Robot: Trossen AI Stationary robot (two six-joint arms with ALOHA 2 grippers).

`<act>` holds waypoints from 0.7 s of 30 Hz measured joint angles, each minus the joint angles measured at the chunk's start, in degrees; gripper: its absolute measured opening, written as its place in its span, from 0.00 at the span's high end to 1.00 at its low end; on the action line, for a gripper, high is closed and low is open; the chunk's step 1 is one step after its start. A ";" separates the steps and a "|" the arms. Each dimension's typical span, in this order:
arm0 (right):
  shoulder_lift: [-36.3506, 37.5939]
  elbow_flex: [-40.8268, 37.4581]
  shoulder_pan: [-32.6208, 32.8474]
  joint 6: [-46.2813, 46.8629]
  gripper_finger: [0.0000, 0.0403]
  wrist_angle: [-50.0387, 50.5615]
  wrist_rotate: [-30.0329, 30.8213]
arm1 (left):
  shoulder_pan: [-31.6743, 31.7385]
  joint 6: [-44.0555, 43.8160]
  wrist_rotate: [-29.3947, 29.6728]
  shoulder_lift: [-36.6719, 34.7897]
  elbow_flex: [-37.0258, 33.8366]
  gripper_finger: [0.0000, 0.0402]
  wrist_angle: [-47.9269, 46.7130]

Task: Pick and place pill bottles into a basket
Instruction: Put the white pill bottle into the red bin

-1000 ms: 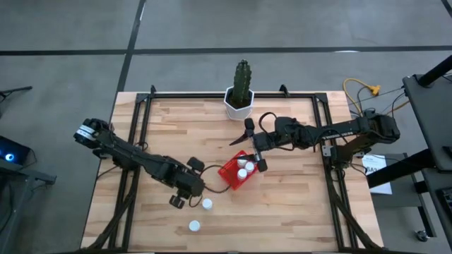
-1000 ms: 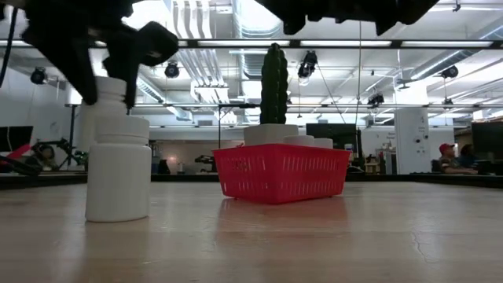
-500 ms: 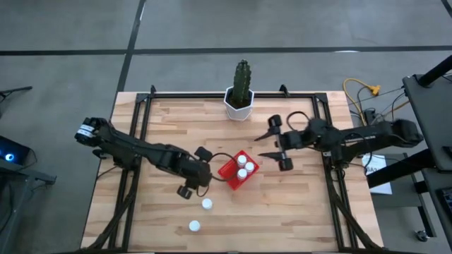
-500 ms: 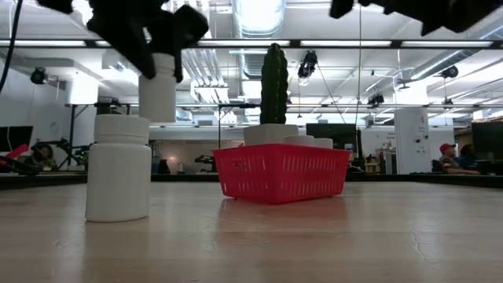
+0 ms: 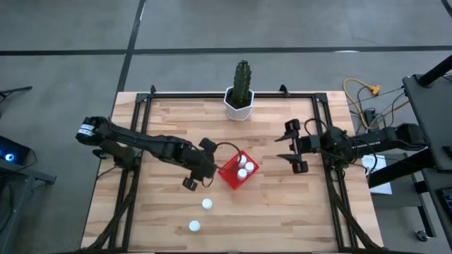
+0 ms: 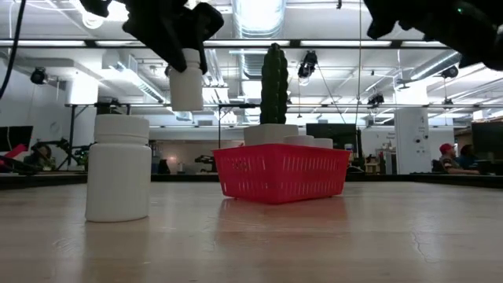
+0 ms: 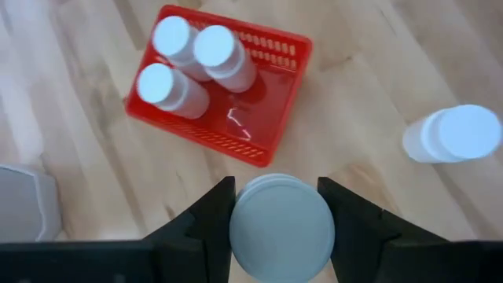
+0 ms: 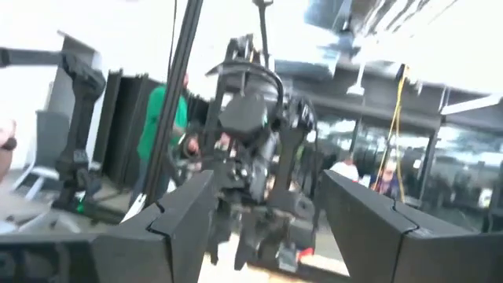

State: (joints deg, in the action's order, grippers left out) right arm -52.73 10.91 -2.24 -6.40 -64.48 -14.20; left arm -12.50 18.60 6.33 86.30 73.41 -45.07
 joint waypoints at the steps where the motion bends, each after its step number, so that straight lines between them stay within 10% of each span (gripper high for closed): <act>1: -0.01 -1.29 0.00 -0.02 0.44 -2.28 0.33 | 0.39 0.27 -0.02 0.00 0.00 0.65 0.31; 13: 1.04 -10.31 -0.04 -1.20 0.44 -11.33 2.21 | 2.32 4.48 -2.65 0.02 0.00 0.65 6.06; 21: 12.43 -10.39 -0.57 -1.74 0.44 5.52 4.29 | 2.69 4.96 -3.44 5.55 1.77 0.65 6.37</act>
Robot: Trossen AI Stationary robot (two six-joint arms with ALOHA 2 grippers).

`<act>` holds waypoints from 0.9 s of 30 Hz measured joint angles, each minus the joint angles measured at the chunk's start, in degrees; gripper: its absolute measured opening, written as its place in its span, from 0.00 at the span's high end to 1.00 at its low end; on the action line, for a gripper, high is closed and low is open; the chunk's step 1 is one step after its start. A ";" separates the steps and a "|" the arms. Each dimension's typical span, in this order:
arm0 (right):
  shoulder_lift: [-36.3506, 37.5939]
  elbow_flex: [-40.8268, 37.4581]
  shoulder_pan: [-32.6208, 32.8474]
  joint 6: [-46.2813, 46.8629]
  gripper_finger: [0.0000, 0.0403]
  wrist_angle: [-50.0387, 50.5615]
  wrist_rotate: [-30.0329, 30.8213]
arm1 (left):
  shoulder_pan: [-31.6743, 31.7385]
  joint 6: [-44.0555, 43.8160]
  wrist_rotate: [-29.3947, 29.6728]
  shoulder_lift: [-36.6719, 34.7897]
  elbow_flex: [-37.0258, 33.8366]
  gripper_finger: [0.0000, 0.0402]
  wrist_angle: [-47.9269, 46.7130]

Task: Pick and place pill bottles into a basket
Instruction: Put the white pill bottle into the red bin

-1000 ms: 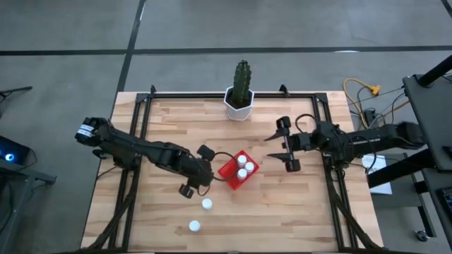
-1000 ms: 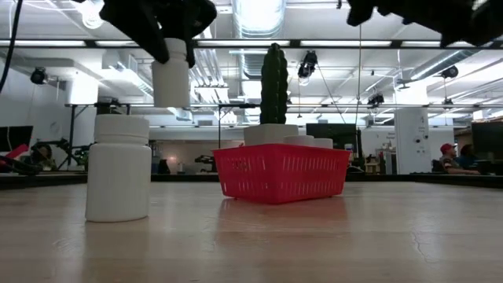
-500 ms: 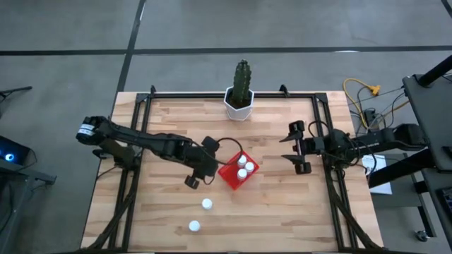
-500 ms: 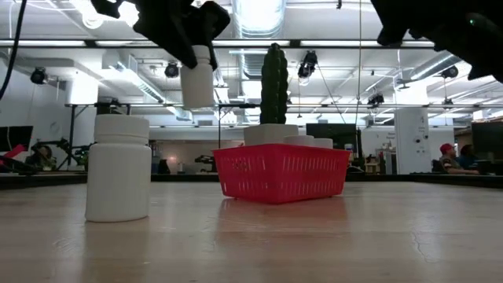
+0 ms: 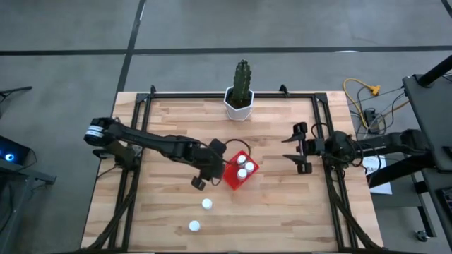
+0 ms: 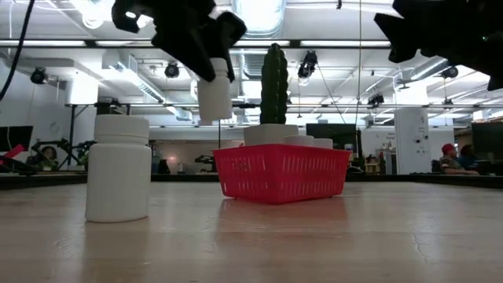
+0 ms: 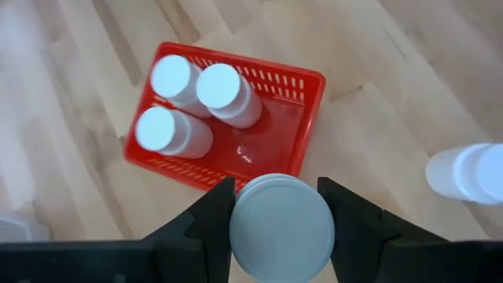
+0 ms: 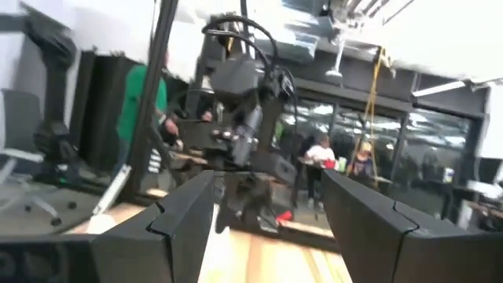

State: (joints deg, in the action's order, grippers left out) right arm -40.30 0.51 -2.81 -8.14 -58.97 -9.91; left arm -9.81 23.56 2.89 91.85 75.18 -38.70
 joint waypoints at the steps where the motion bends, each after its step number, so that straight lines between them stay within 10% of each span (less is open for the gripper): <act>1: 2.02 -0.02 0.00 -0.06 0.44 2.99 0.93 | 0.07 0.22 -0.02 1.30 0.87 0.65 -0.45; 13: 22.40 0.00 -0.03 0.03 0.47 33.77 3.98 | 0.15 3.36 2.31 9.27 13.49 0.65 -7.07; 23: 32.77 0.00 -0.02 -4.95 0.94 47.59 5.62 | 0.49 4.11 2.03 9.28 14.45 0.65 -7.37; 27: 34.47 0.00 -0.02 -3.60 0.97 48.51 6.31 | 0.50 4.40 1.92 9.29 14.46 0.65 -6.44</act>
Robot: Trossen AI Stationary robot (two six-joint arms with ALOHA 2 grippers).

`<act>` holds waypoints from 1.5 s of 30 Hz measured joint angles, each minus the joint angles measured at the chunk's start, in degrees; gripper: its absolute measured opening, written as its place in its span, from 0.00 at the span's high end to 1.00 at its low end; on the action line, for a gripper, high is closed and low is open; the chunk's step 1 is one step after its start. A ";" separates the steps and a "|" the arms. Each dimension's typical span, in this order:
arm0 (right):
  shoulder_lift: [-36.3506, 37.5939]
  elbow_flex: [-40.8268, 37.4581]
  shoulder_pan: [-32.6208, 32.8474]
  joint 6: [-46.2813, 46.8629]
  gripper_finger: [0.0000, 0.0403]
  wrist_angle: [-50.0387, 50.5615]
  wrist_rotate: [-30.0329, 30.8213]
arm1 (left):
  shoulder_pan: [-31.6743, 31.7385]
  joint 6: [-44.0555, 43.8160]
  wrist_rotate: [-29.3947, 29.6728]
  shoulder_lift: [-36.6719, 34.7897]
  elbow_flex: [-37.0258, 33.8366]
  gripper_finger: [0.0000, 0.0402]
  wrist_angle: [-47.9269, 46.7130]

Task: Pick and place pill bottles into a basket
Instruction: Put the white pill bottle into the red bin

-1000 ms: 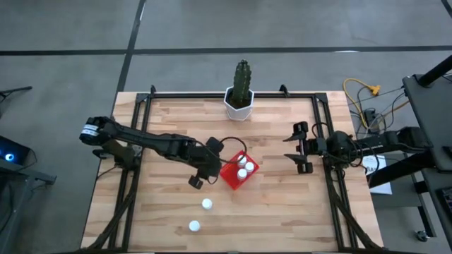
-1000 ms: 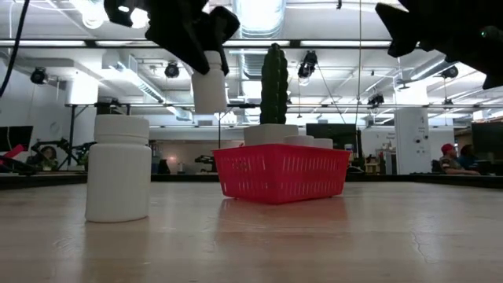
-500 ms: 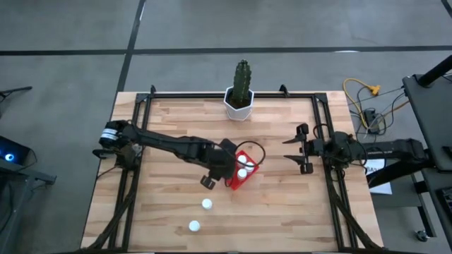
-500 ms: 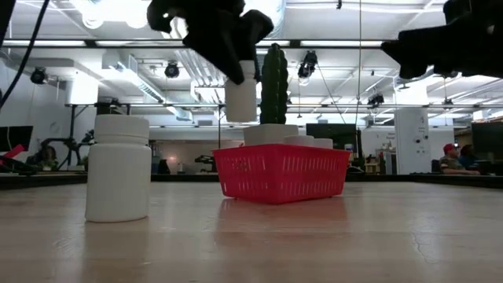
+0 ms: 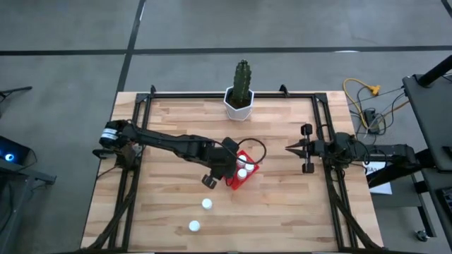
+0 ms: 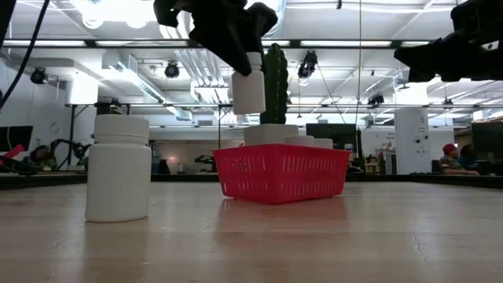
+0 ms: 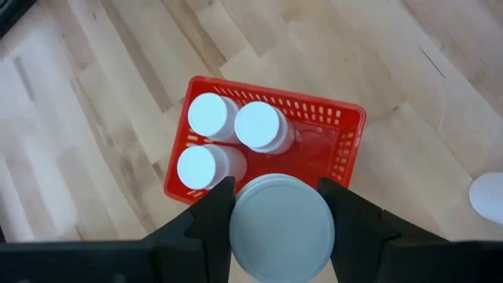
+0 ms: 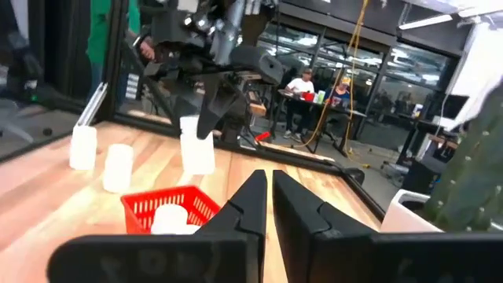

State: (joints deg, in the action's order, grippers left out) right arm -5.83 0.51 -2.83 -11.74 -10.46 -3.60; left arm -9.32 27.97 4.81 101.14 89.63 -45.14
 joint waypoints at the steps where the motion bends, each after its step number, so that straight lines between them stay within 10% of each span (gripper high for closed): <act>1: 0.26 0.00 0.00 1.66 0.97 0.00 0.15 | 0.02 0.00 -0.03 0.00 0.02 0.65 -0.03; 9: 0.05 0.02 0.04 15.96 0.97 -0.31 0.23 | 0.06 -0.02 -0.47 0.00 -0.31 0.65 0.08; 45: -0.06 0.02 0.07 13.08 0.97 -0.13 0.17 | 3.63 1.77 -7.26 4.89 2.73 0.65 -0.11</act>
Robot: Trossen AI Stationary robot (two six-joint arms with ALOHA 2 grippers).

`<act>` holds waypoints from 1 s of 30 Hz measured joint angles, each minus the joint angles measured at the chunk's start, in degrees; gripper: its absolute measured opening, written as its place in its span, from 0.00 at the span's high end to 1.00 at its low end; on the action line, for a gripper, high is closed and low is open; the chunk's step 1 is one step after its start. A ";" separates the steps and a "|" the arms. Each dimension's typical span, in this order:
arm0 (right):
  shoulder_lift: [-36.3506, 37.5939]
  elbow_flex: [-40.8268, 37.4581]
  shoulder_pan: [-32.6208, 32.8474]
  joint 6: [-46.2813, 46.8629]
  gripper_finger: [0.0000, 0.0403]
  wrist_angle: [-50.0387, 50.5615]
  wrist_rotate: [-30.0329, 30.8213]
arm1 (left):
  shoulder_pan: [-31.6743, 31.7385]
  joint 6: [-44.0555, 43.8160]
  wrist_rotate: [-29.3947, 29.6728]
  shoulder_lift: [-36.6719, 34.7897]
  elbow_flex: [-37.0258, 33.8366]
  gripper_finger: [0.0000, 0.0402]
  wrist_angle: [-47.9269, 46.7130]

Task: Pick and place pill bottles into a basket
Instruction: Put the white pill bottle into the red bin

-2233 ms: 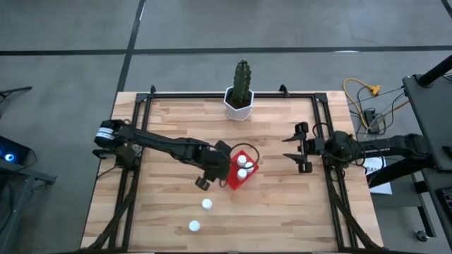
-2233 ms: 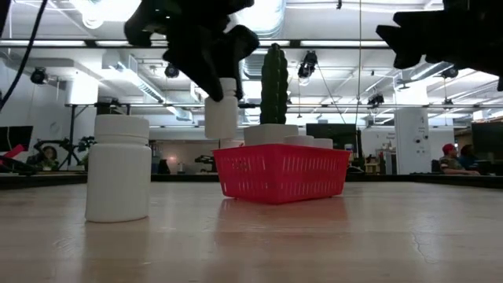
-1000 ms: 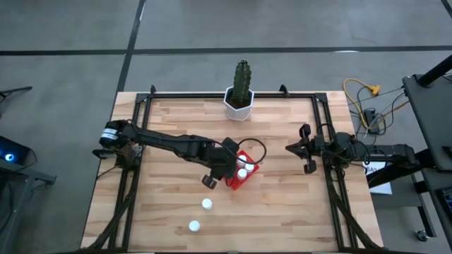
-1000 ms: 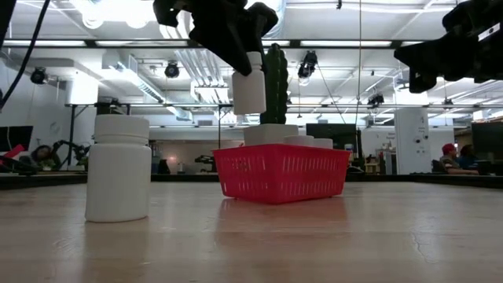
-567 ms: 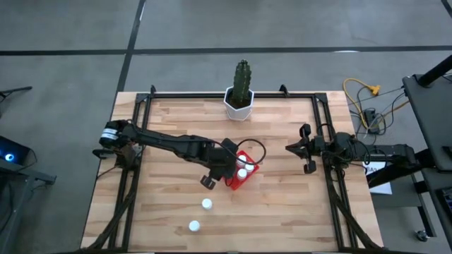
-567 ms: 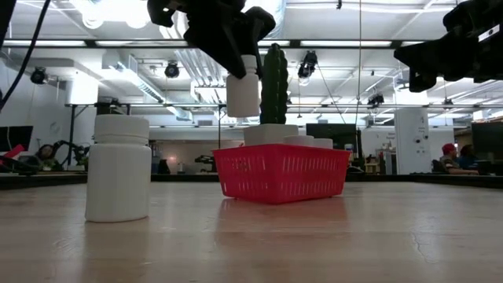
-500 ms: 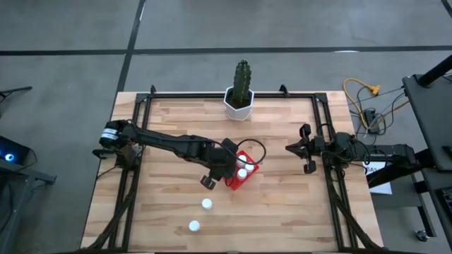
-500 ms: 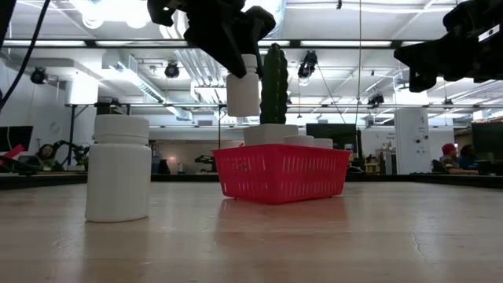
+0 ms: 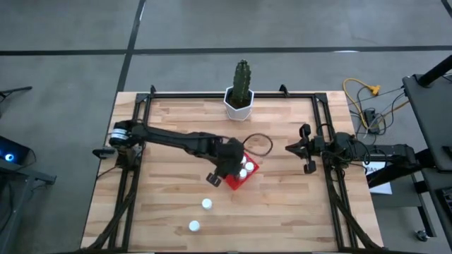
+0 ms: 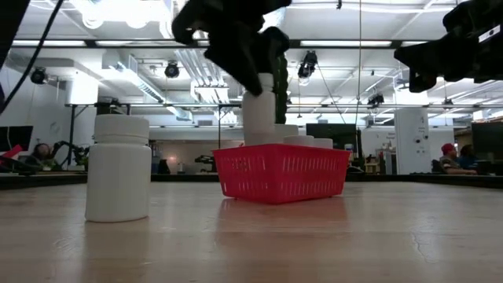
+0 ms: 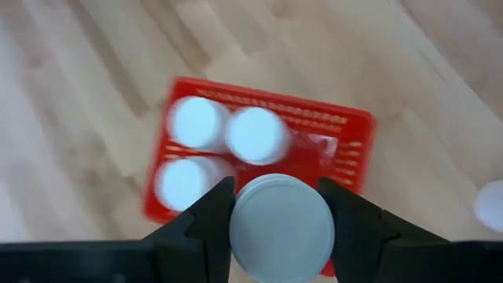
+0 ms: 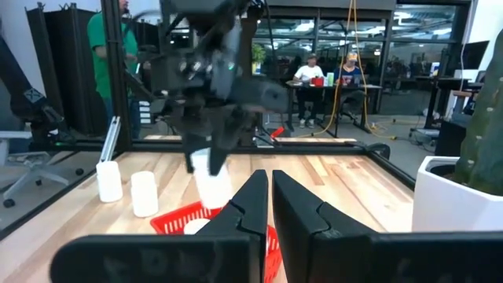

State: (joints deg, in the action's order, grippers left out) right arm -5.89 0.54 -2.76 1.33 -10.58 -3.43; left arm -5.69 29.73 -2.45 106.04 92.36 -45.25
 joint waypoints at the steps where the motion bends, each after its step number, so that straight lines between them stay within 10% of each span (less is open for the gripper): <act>1: -0.15 0.00 0.01 0.03 0.97 0.13 0.01 | 0.27 0.58 0.05 0.24 0.57 0.65 -0.01; 30: -1.14 0.04 -0.02 0.01 0.97 0.13 0.08 | 3.10 3.64 -1.86 3.54 0.11 0.65 3.99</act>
State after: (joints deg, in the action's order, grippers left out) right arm -7.03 0.58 -2.79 1.34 -10.46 -3.36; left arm -2.59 33.38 -4.31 109.58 92.47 -41.26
